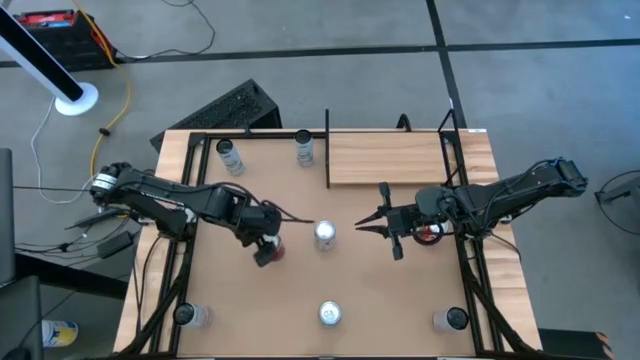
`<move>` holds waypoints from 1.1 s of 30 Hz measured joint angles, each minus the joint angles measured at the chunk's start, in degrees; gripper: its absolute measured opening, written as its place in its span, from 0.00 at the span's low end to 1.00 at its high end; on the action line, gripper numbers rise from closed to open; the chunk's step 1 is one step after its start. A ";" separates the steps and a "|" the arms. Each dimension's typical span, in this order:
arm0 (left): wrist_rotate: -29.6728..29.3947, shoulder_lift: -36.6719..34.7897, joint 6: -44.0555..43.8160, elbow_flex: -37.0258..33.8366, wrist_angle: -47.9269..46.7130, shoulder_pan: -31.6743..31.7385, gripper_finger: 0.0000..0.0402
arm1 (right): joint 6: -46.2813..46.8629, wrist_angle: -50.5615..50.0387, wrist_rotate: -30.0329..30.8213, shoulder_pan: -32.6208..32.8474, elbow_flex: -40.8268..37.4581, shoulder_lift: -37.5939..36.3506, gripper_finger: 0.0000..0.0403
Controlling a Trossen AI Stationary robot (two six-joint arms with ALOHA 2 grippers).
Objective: Place canned beverage on shelf
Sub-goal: Put the left red soda can on the shelf
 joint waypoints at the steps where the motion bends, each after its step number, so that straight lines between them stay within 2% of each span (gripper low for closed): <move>1: -0.47 0.01 -2.52 0.00 0.57 0.12 0.83 | -0.01 0.00 0.00 0.00 0.00 0.00 0.16; 5: -3.71 0.15 -9.34 0.00 0.82 0.37 0.83 | 0.20 0.00 -0.02 0.04 0.00 0.00 0.16; 22: -8.63 0.15 -10.77 0.00 0.98 0.25 0.83 | 0.40 -0.07 0.00 0.04 0.00 0.00 0.16; 27: -11.84 0.15 -11.24 -0.03 1.02 -0.39 0.83 | 0.42 -0.11 0.00 0.04 0.00 0.00 0.16; 33: -11.09 0.24 -13.42 -3.97 5.43 -0.67 0.83 | 0.45 -0.20 0.00 0.04 0.00 0.00 0.16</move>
